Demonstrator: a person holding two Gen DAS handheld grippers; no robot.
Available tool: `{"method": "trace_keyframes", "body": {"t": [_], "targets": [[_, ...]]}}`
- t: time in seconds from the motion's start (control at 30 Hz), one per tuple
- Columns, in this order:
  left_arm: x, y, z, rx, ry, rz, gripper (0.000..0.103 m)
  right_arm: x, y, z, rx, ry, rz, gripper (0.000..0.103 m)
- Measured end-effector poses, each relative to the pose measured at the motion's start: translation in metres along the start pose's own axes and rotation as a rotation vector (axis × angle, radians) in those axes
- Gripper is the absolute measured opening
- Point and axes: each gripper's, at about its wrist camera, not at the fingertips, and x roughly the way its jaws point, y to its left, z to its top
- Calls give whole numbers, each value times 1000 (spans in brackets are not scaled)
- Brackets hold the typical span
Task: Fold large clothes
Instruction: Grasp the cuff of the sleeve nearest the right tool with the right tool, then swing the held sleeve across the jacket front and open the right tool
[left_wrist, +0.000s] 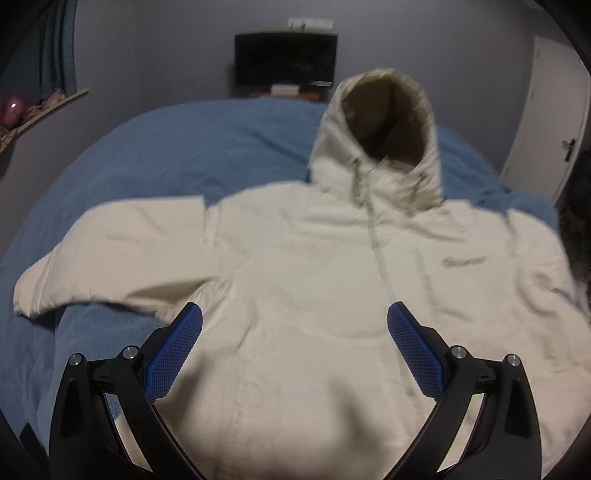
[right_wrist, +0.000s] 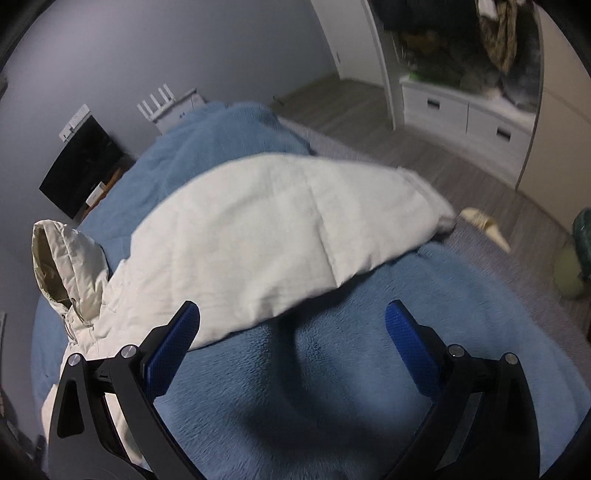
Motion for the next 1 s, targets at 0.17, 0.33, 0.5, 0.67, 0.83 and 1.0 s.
{"method": "trace_keyframes", "body": {"t": [0.17, 0.33, 0.5, 0.67, 0.83, 1.0], "targets": [[4, 5, -10, -19, -9, -25, 97, 41, -6, -3, 56, 74, 71, 96], [8, -11, -14, 59, -20, -25, 97, 72, -12, 3, 107, 97, 137, 96], [11, -22, -15, 101, -27, -26, 97, 78, -22, 23, 166, 1, 138, 77], [17, -23, -16, 106, -11, -30, 97, 51, -13, 42, 121, -134, 81, 29], [17, -23, -17, 109, -9, -29, 97, -18, 46, 57, -89, -336, 68, 18], [16, -24, -18, 108, -10, -25, 97, -91, 129, 47, -279, -466, 169, 17]]}}
